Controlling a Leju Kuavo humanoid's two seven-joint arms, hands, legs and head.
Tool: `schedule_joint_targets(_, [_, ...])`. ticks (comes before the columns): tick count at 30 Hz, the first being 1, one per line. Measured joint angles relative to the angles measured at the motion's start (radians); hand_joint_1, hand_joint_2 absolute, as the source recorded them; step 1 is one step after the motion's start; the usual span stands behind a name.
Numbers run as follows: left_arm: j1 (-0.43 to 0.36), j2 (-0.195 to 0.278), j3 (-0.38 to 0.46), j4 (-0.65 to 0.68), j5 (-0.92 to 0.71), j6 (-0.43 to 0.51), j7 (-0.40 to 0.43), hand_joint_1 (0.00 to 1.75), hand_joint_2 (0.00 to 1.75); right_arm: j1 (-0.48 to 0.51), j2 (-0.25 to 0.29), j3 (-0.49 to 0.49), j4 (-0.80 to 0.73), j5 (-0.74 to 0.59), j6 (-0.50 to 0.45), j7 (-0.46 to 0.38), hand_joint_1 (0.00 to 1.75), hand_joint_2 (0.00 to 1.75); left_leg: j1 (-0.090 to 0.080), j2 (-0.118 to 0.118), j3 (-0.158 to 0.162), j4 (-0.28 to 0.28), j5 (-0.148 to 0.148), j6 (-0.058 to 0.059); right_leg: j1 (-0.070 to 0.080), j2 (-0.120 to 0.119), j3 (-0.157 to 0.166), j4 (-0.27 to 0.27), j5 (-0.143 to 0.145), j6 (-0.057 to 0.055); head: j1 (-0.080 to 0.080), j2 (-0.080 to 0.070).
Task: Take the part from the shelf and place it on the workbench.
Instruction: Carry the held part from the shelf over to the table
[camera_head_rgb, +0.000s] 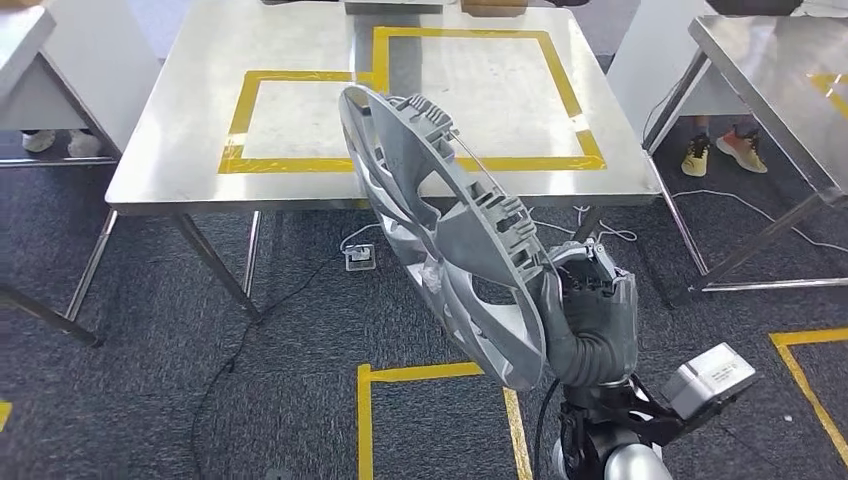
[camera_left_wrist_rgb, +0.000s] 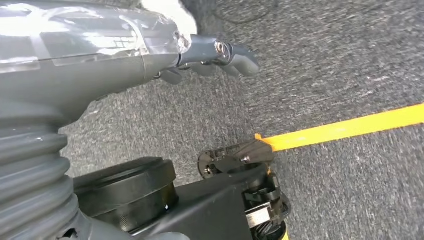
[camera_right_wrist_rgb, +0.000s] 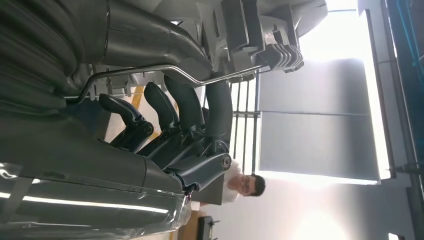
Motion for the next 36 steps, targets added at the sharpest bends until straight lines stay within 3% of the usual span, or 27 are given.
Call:
schedule_joint_targets(2, [-0.001,-0.005,0.000,-0.001,-0.001,-0.013,0.015,0.00,1.75,0.001,-0.004,0.001,-0.013,-0.008,-0.009,0.002,1.75,1.75,-0.005,-0.017,-0.001,0.000,0.002,0.007,0.004,0.020,-0.058,0.134,-0.058,-0.004,0.014,0.000])
schedule_joint_targets(3, [-0.001,-0.009,0.000,-0.001,0.000,-0.018,0.021,0.00,1.75,0.003,-0.006,0.002,-0.018,-0.017,-0.012,0.002,1.75,1.75,-0.008,-0.025,-0.001,0.000,0.002,0.009,0.006,0.022,-0.078,0.175,-0.067,-0.008,0.019,0.000])
schedule_joint_targets(4, [-0.001,-0.013,0.000,-0.001,0.000,-0.023,0.029,0.00,1.75,0.005,-0.009,0.002,-0.022,-0.030,-0.015,0.002,1.75,1.75,-0.012,-0.034,0.000,0.000,0.003,0.010,0.010,0.023,-0.084,0.179,-0.055,-0.015,0.023,0.000])
schedule_joint_targets(5, [-0.001,-0.017,0.000,-0.001,0.001,-0.025,0.035,0.00,1.75,0.006,-0.011,0.002,-0.025,-0.042,-0.016,0.002,1.75,1.75,-0.016,-0.043,0.001,0.000,0.003,0.011,0.014,0.024,-0.073,0.145,-0.024,-0.025,0.026,0.000])
schedule_joint_targets(7, [-0.001,-0.026,0.000,-0.001,0.001,-0.027,0.046,0.00,1.75,0.008,-0.016,0.002,-0.031,-0.060,-0.016,0.004,1.75,1.75,-0.023,-0.057,0.003,0.000,0.005,0.013,0.027,0.030,-0.024,0.017,0.052,-0.053,0.032,0.000])
schedule_joint_targets(8, [-0.001,-0.030,0.000,-0.001,0.001,-0.027,0.050,0.00,1.75,0.008,-0.019,0.002,-0.036,-0.062,-0.017,0.007,1.75,1.75,-0.026,-0.062,0.003,0.000,0.005,0.013,0.032,0.033,-0.003,-0.037,0.075,-0.064,0.031,0.000])
schedule_joint_targets(10, [-0.001,-0.037,0.000,-0.001,0.001,-0.028,0.054,0.00,1.75,0.007,-0.023,0.002,-0.048,-0.058,-0.020,0.011,1.75,1.75,-0.025,-0.066,-0.003,0.000,0.010,0.010,0.039,0.036,0.013,-0.084,0.084,-0.073,0.030,0.000])
schedule_joint_targets(12, [0.000,-0.040,0.000,-0.001,0.001,-0.031,0.053,0.00,1.75,0.006,-0.028,0.002,-0.062,-0.049,-0.025,0.014,1.75,1.75,-0.024,-0.066,-0.007,-0.002,0.013,0.001,0.038,0.035,0.015,-0.099,0.090,-0.069,0.033,0.000])
schedule_joint_targets(14, [0.001,-0.041,0.000,0.000,0.001,-0.032,0.047,0.00,1.75,0.007,-0.032,0.002,-0.071,-0.045,-0.027,0.012,1.75,1.75,-0.026,-0.049,-0.015,0.015,-0.006,-0.009,0.032,0.032,0.019,-0.118,0.103,-0.065,0.030,0.000])
schedule_joint_targets(15, [0.001,-0.040,0.000,0.000,0.002,-0.030,0.041,0.00,1.75,0.007,-0.033,0.001,-0.074,-0.047,-0.027,0.009,1.75,1.75,-0.025,-0.039,-0.028,0.048,-0.032,-0.014,0.029,0.030,0.021,-0.127,0.109,-0.064,0.024,0.000])
schedule_joint_targets(17, [0.002,-0.040,0.000,0.001,0.009,-0.023,0.025,0.00,1.75,0.010,-0.034,0.001,-0.078,-0.060,-0.024,-0.005,1.75,1.75,-0.018,-0.028,-0.076,0.164,-0.100,-0.024,0.028,0.027,0.019,-0.130,0.114,-0.065,0.009,0.000])
schedule_joint_targets(18, [0.002,-0.039,0.000,0.001,0.017,-0.018,0.016,0.00,1.75,0.011,-0.034,0.000,-0.080,-0.070,-0.021,-0.013,1.75,1.75,-0.015,-0.028,-0.097,0.219,-0.122,-0.029,0.028,0.025,0.018,-0.129,0.115,-0.065,0.005,0.000])
schedule_joint_targets(19, [0.002,-0.039,0.000,0.001,0.025,-0.014,0.006,0.00,1.75,0.012,-0.035,0.000,-0.081,-0.079,-0.016,-0.023,1.75,1.75,-0.011,-0.028,-0.105,0.246,-0.126,-0.033,0.027,0.023,0.017,-0.128,0.115,-0.064,0.001,0.000])
schedule_joint_targets(20, [0.002,-0.039,0.000,0.001,0.033,-0.011,-0.002,0.00,1.75,0.012,-0.035,-0.001,-0.081,-0.087,-0.011,-0.032,1.75,1.75,-0.008,-0.028,-0.095,0.236,-0.111,-0.036,0.027,0.021,0.017,-0.127,0.115,-0.063,-0.001,0.000])
schedule_joint_targets(23, [0.002,-0.037,0.000,0.002,0.048,-0.005,-0.013,0.00,1.75,0.012,-0.036,-0.001,-0.082,-0.104,0.006,-0.053,1.75,1.75,-0.004,-0.025,0.006,0.058,-0.032,-0.039,0.023,0.021,0.015,-0.117,0.109,-0.051,-0.013,0.000])
schedule_joint_targets(25, [0.002,-0.037,0.000,0.002,0.052,-0.005,-0.013,0.00,1.75,0.010,-0.037,-0.002,-0.084,-0.111,0.013,-0.060,1.75,1.75,-0.006,-0.023,0.039,-0.008,-0.022,-0.028,0.025,0.021,0.010,-0.109,0.107,-0.039,-0.020,0.000])
schedule_joint_targets(28, [0.004,-0.037,0.000,0.002,0.055,-0.004,-0.012,0.00,1.75,0.009,-0.039,-0.002,-0.086,-0.115,0.017,-0.063,1.75,1.75,-0.008,-0.025,0.037,-0.014,-0.019,-0.007,0.023,0.022,0.007,-0.106,0.106,-0.026,-0.016,0.000])
schedule_joint_targets(30, [0.004,-0.038,0.001,0.002,0.055,-0.004,-0.012,0.00,1.75,0.009,-0.041,-0.003,-0.086,-0.117,0.018,-0.063,1.75,1.75,-0.005,-0.025,0.036,-0.017,-0.015,0.004,0.021,0.023,-0.010,-0.066,0.074,-0.016,-0.012,0.000])
schedule_joint_targets(33, [0.004,-0.039,0.001,0.002,0.055,-0.004,-0.002,0.00,1.75,0.009,-0.042,-0.003,-0.085,-0.119,0.021,-0.064,1.75,1.75,-0.006,-0.023,0.031,-0.017,-0.012,0.012,0.020,0.024,-0.095,0.135,-0.030,-0.006,0.007,0.000])
schedule_joint_targets(34, [0.004,-0.039,0.001,0.002,0.055,-0.004,0.004,0.00,1.75,0.010,-0.043,-0.003,-0.085,-0.120,0.022,-0.064,1.75,1.75,-0.008,-0.022,0.030,-0.017,-0.011,0.013,0.020,0.024,-0.119,0.192,-0.048,-0.007,0.012,0.000])
schedule_joint_targets(35, [0.005,-0.039,0.001,0.002,0.055,-0.004,0.009,0.00,1.75,0.010,-0.044,-0.003,-0.085,-0.122,0.023,-0.064,1.75,1.75,-0.010,-0.023,0.029,-0.017,-0.011,0.013,0.020,0.024,-0.124,0.206,-0.042,-0.010,0.017,0.000])
schedule_joint_targets(36, [0.004,-0.039,0.001,0.002,0.055,-0.005,0.014,0.00,1.75,0.011,-0.044,-0.003,-0.085,-0.123,0.023,-0.064,1.75,1.75,-0.012,-0.023,0.030,-0.017,-0.011,0.013,0.021,0.025,-0.110,0.177,-0.015,-0.016,0.021,0.000])
